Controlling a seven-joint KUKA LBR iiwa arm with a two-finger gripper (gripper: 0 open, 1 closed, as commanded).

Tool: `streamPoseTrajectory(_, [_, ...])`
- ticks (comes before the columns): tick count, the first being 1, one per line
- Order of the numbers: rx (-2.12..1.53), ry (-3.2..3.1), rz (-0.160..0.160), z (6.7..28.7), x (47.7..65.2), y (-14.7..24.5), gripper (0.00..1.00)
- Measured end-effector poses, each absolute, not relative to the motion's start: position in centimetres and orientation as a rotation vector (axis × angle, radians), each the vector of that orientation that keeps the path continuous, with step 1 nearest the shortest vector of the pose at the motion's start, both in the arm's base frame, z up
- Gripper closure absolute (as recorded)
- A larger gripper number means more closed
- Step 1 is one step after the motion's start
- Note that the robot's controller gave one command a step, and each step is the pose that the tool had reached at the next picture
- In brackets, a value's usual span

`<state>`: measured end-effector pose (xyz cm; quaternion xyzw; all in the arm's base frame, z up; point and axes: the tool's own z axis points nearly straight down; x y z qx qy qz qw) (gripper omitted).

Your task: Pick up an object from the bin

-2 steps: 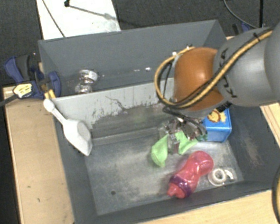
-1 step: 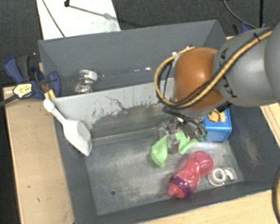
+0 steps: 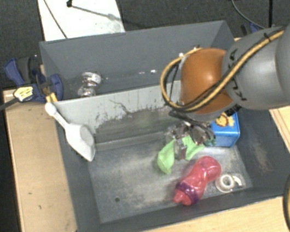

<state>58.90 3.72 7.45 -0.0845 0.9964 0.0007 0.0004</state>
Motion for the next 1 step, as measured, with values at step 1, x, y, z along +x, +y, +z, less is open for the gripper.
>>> streamPoseTrajectory(1, [-0.265,3.136,0.002,9.41,58.77,3.71,1.0])
